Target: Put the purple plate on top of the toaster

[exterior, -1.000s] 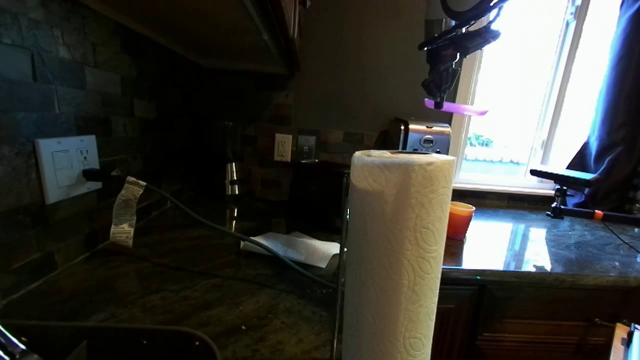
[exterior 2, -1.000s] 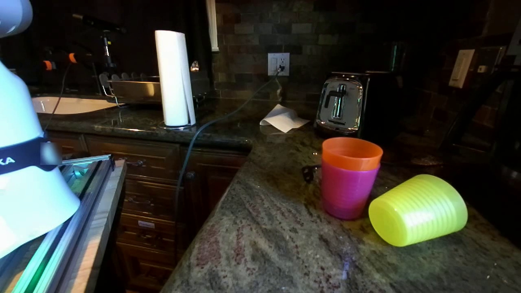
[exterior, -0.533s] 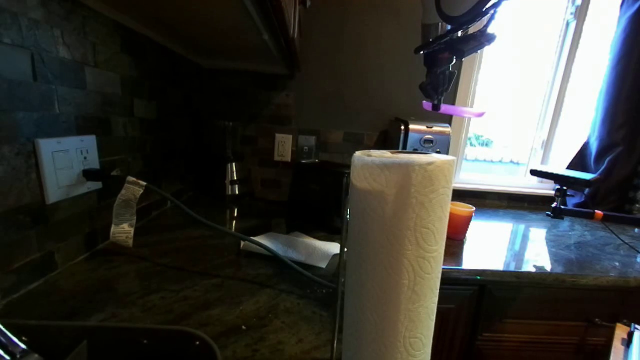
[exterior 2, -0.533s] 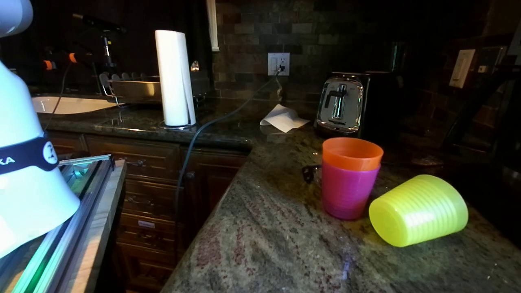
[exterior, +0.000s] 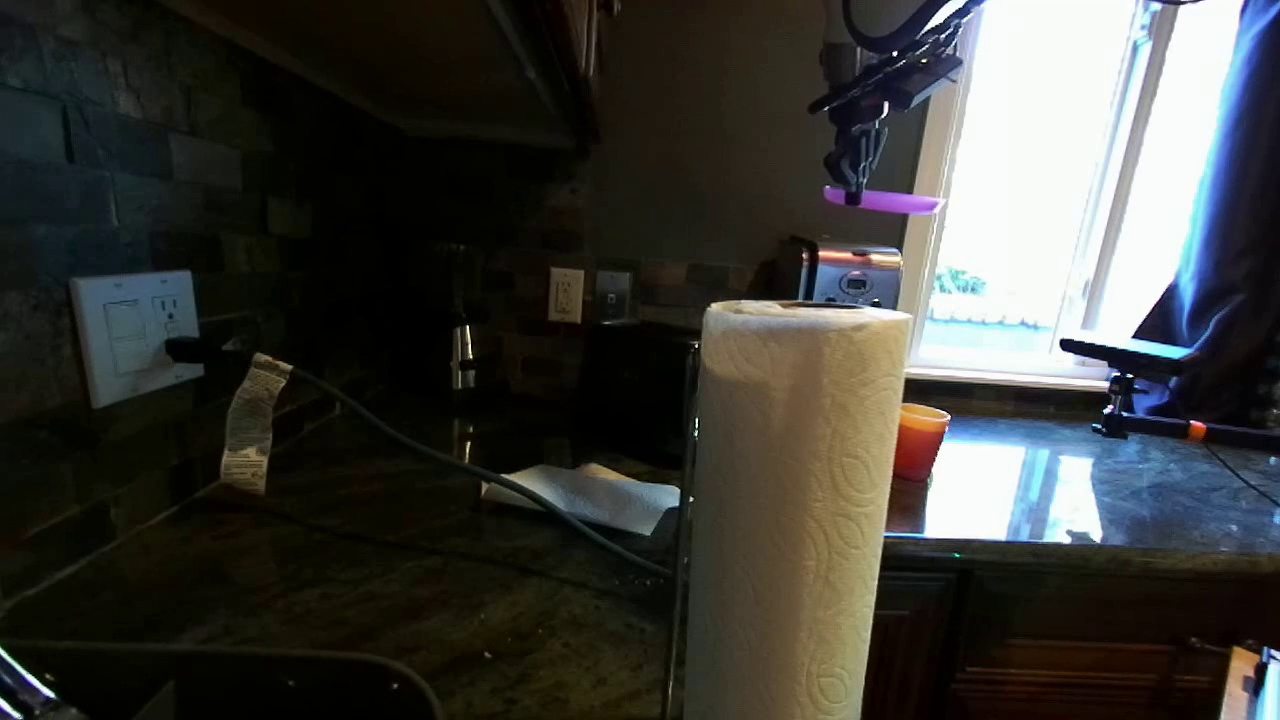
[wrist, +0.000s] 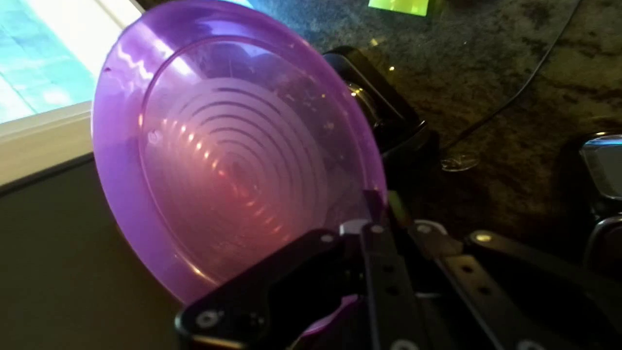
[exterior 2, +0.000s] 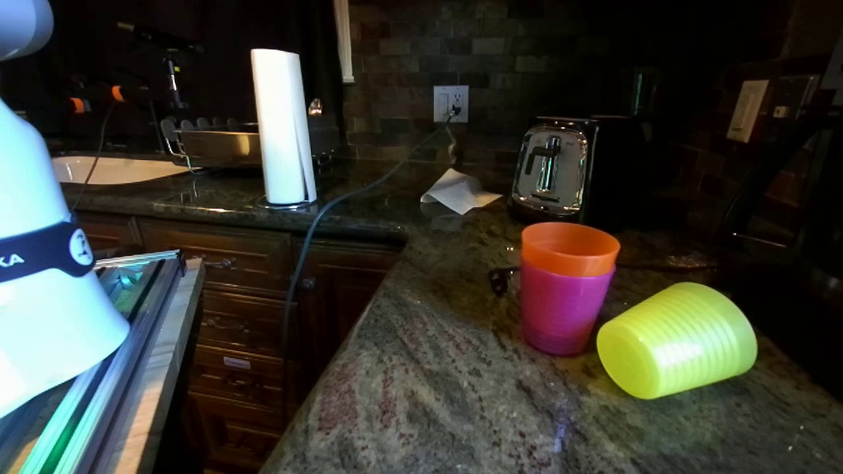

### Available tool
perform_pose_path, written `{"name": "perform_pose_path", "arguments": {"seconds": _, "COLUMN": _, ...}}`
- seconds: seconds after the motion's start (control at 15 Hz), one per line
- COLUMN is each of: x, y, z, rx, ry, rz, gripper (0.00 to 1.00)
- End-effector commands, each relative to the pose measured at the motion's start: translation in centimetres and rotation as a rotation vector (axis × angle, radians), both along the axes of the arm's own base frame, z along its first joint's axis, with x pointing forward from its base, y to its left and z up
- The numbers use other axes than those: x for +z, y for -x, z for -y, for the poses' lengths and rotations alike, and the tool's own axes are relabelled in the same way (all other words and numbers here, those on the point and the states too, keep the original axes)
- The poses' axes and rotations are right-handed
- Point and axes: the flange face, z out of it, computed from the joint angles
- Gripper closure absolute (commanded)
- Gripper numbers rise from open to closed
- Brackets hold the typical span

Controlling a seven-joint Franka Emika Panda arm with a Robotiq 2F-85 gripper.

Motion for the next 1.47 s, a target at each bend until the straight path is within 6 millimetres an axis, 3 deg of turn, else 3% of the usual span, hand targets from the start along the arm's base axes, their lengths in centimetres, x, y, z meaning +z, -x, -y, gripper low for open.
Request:
{"name": "perform_pose_path", "arguments": {"seconds": 0.0, "x": 1.0, "y": -3.8, "z": 1.9, "rx": 0.040, "ry": 0.046, "rz": -0.041, "gripper": 0.99}}
{"name": "perform_pose_path", "arguments": {"seconds": 0.4, "x": 1.5, "y": -6.5, "z": 6.3, "rx": 0.038, "ry": 0.027, "rz": -0.027, "gripper": 0.99}}
{"name": "perform_pose_path", "arguments": {"seconds": 0.87, "x": -0.8, "y": -9.3, "z": 9.4, "rx": 0.125, "ry": -0.034, "rz": 0.029, "gripper": 0.99}}
{"name": "perform_pose_path", "arguments": {"seconds": 1.07, "x": -2.0, "y": -10.0, "z": 10.4, "rx": 0.137, "ry": -0.086, "rz": 0.039, "gripper": 0.99}}
{"name": "perform_pose_path", "arguments": {"seconds": 1.4, "x": -1.7, "y": -9.8, "z": 12.8, "rx": 0.118, "ry": -0.120, "rz": 0.052, "gripper": 0.99}}
